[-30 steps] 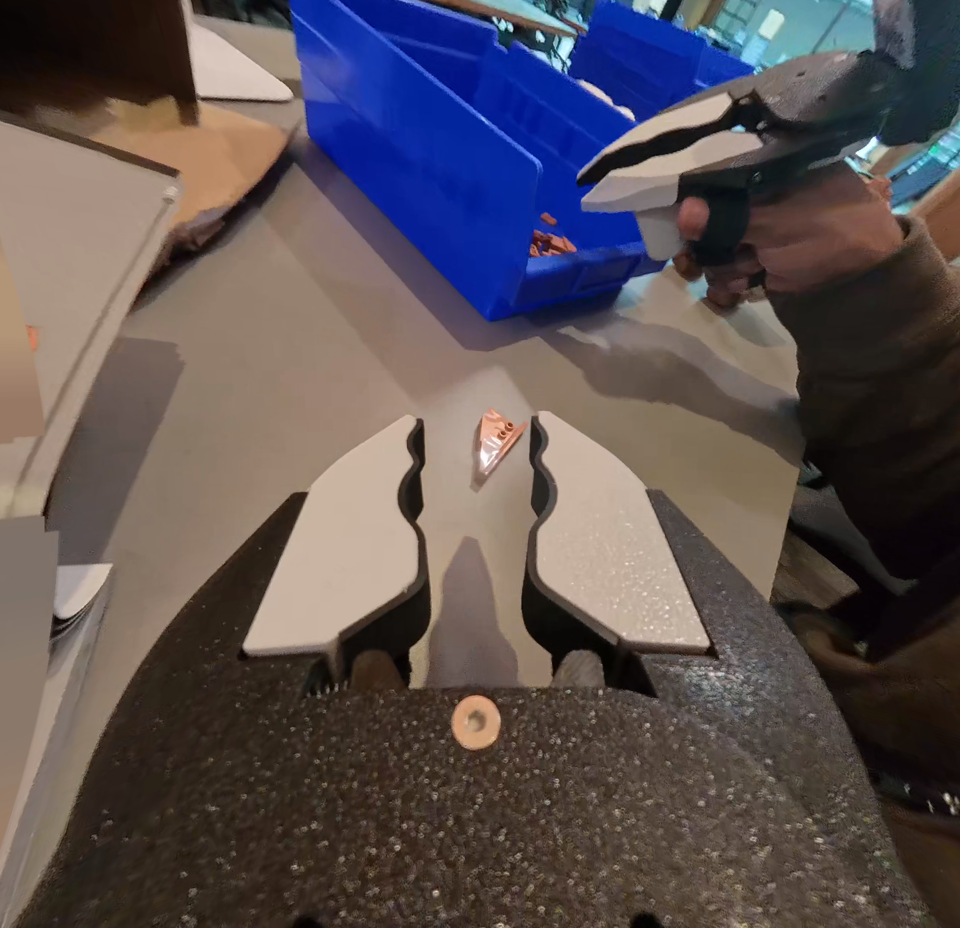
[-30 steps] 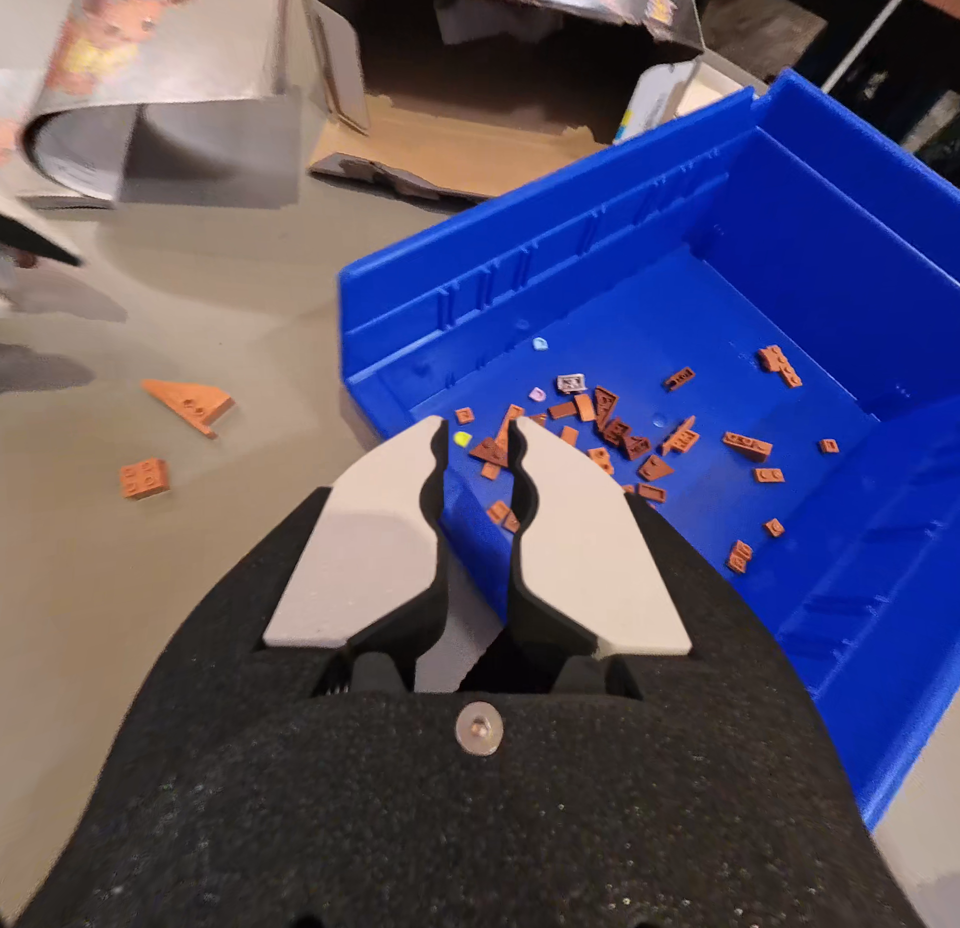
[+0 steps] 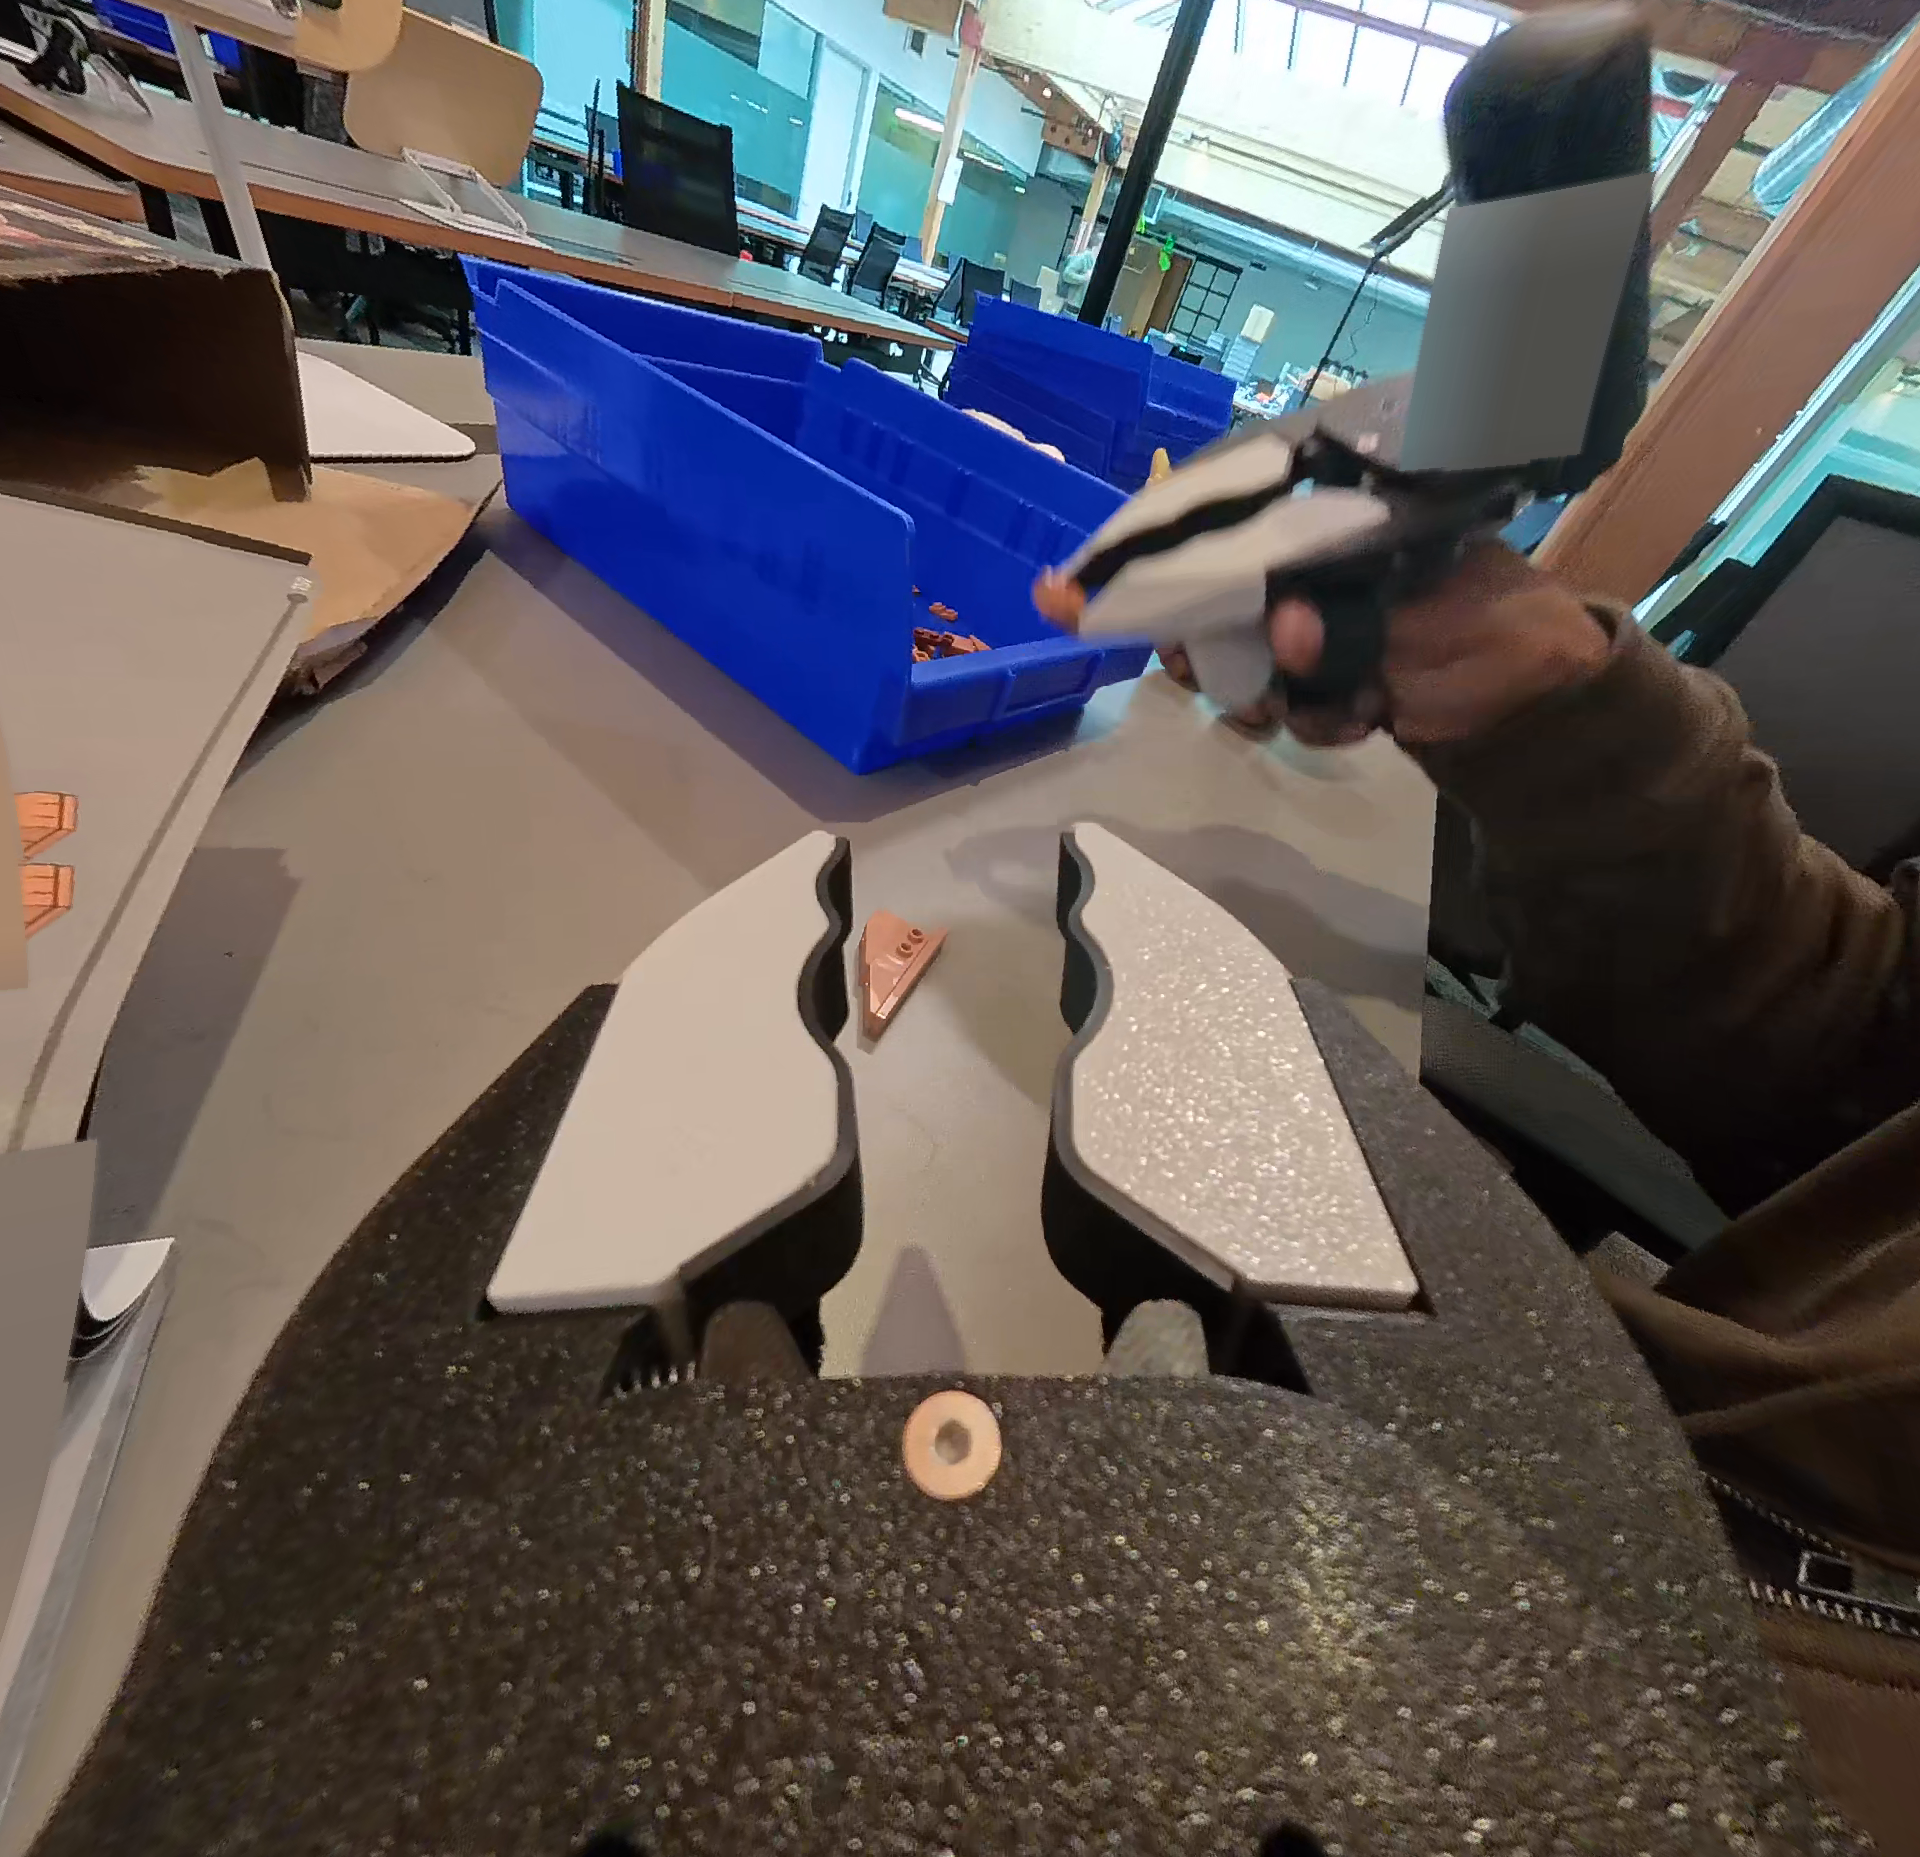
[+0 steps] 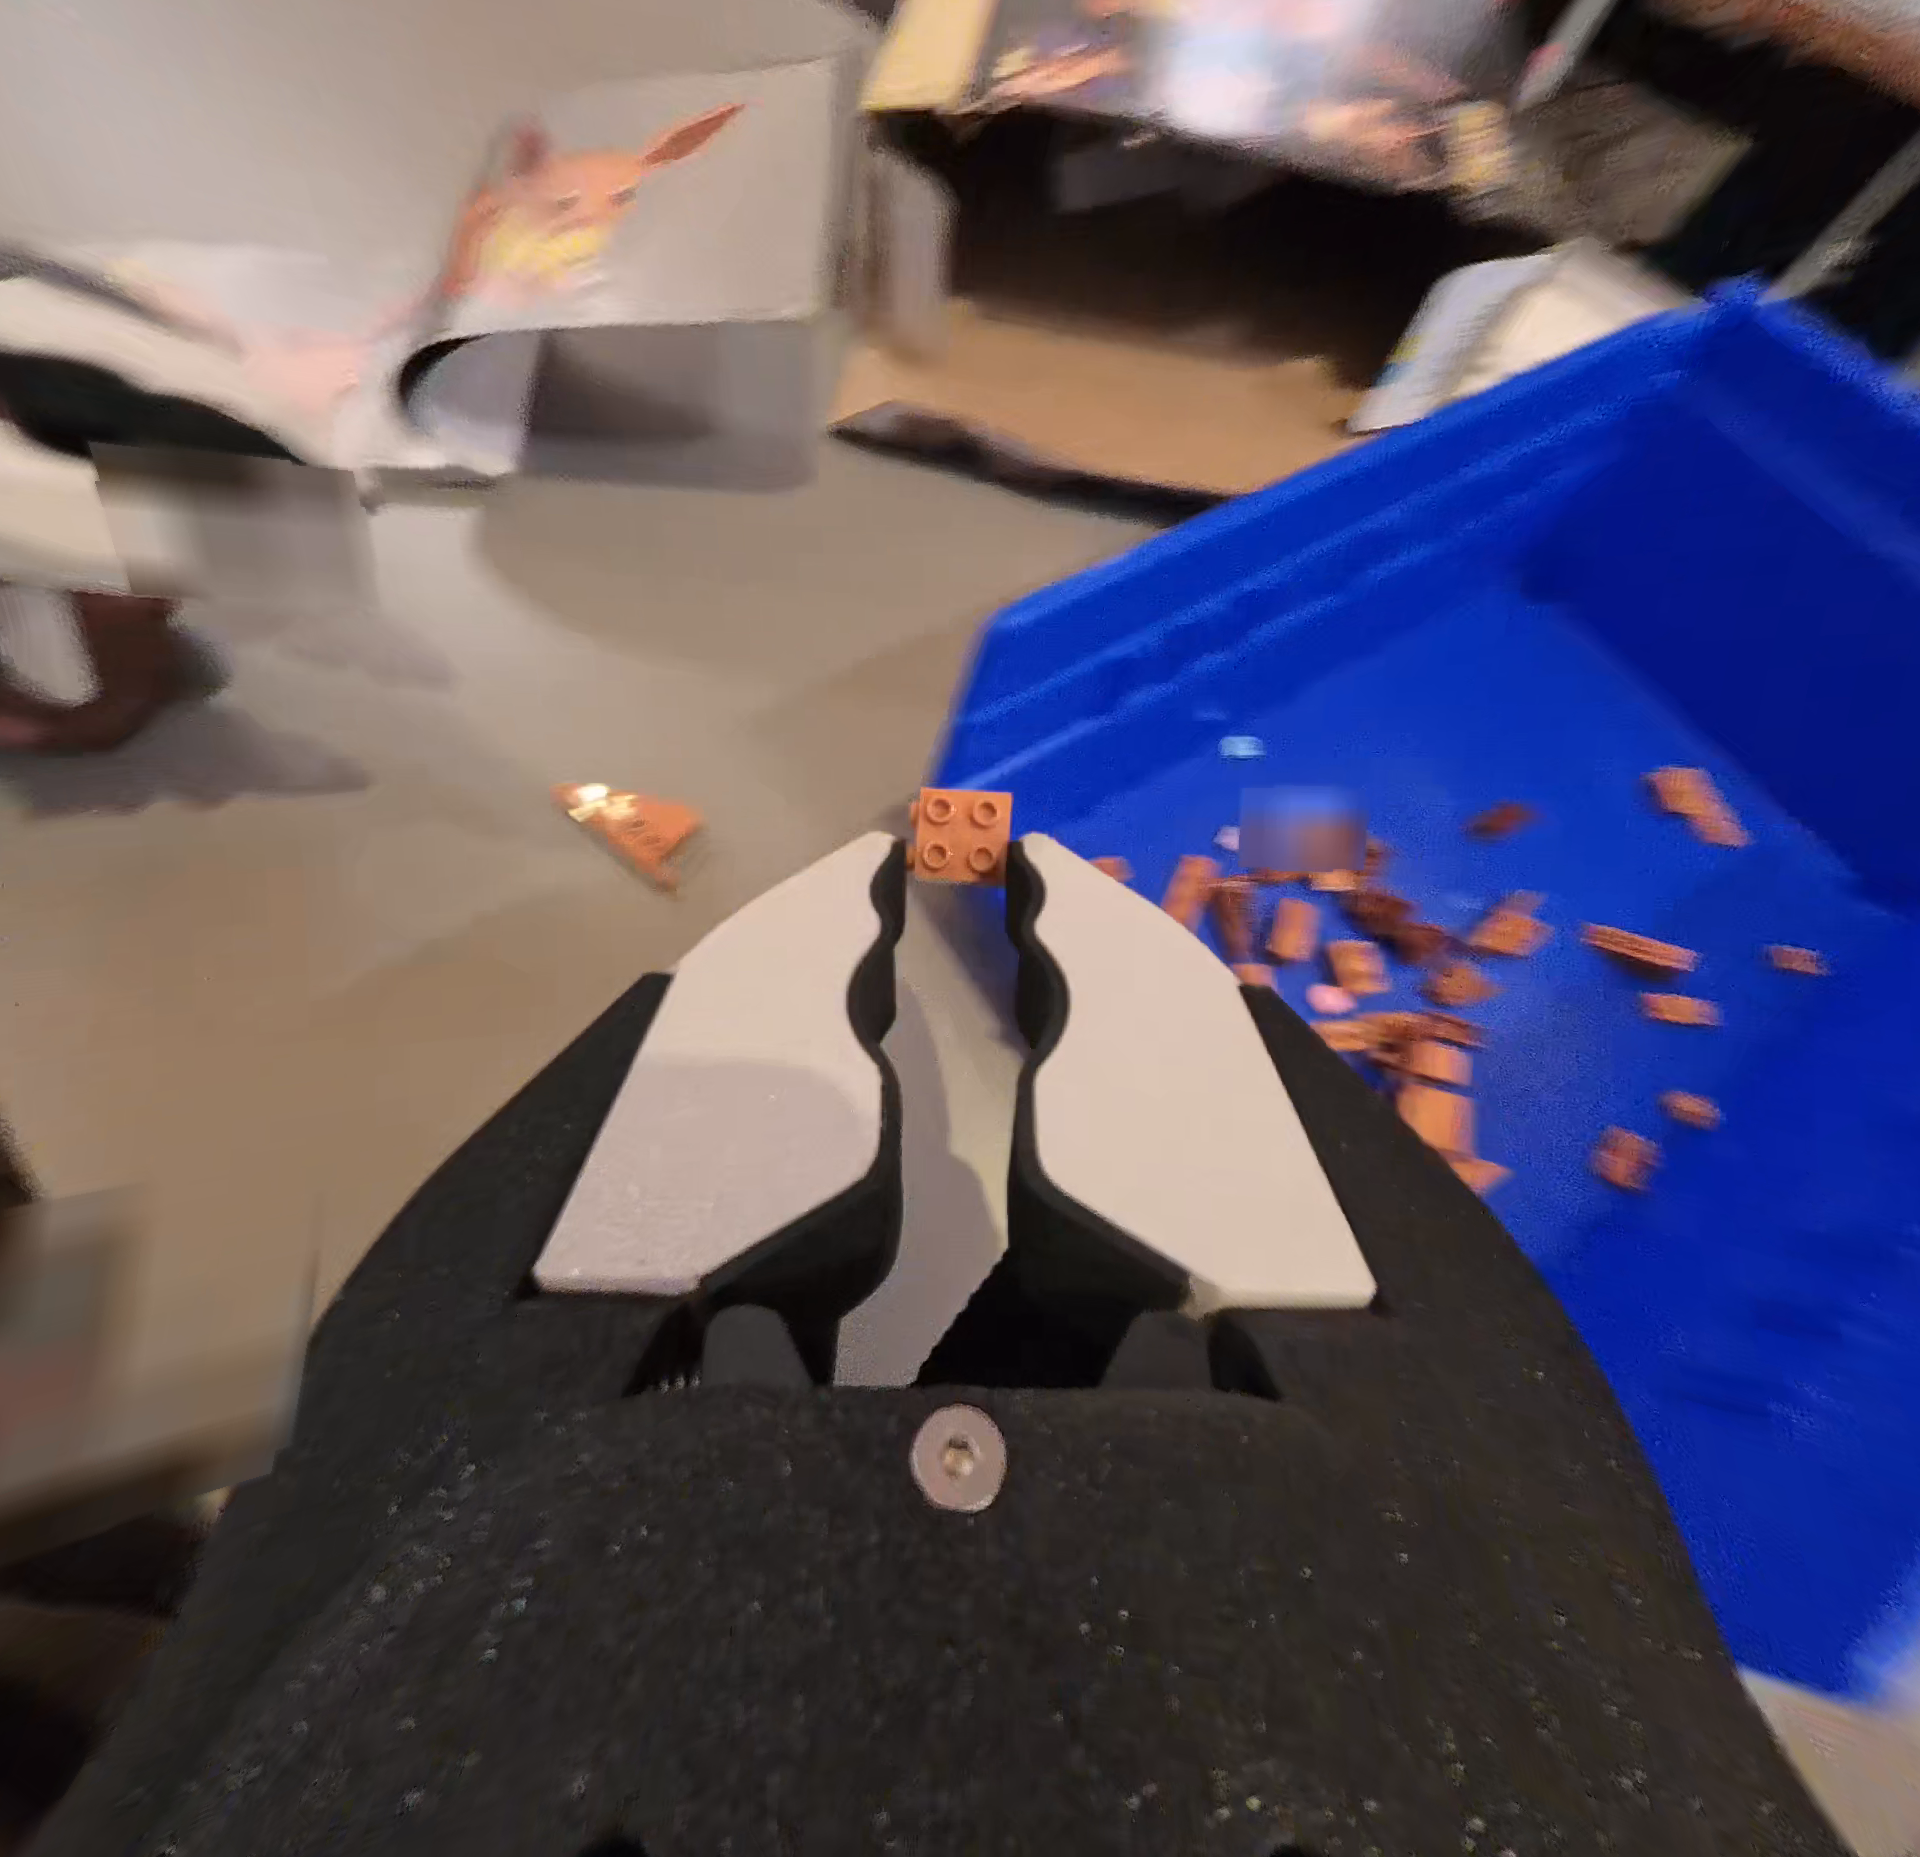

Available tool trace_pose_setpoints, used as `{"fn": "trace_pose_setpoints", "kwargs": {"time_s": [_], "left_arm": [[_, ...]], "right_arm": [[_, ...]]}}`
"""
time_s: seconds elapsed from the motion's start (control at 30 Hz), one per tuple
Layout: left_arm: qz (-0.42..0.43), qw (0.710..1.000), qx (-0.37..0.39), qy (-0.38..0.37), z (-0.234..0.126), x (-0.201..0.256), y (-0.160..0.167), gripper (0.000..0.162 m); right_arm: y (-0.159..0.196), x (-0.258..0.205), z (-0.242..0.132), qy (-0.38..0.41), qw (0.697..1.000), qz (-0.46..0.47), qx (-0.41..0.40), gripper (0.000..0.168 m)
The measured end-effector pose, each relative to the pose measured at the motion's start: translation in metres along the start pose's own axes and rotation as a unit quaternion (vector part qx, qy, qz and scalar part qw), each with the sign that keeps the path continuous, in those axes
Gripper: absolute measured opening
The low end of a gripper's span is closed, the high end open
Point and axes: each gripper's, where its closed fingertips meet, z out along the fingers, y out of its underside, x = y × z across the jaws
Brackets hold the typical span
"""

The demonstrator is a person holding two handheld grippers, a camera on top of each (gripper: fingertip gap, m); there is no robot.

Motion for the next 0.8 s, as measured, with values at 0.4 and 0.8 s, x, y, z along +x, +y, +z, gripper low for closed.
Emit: {"fn": "trace_pose_setpoints", "kwargs": {"time_s": [0.4, 0.8], "left_arm": [[-0.013, 0.997, -0.074, 0.013, 0.011, -0.001, 0.017, 0.038], [0.004, 0.977, -0.214, 0.013, 0.03, -0.008, 0.05, 0.039]], "right_arm": [[0.0, 0.016, 0.021, -0.041, 0.997, -0.058, 0.0, 0.032], [0.045, -0.086, 0.087, -0.244, 0.939, -0.198, -0.136, 0.046]]}}
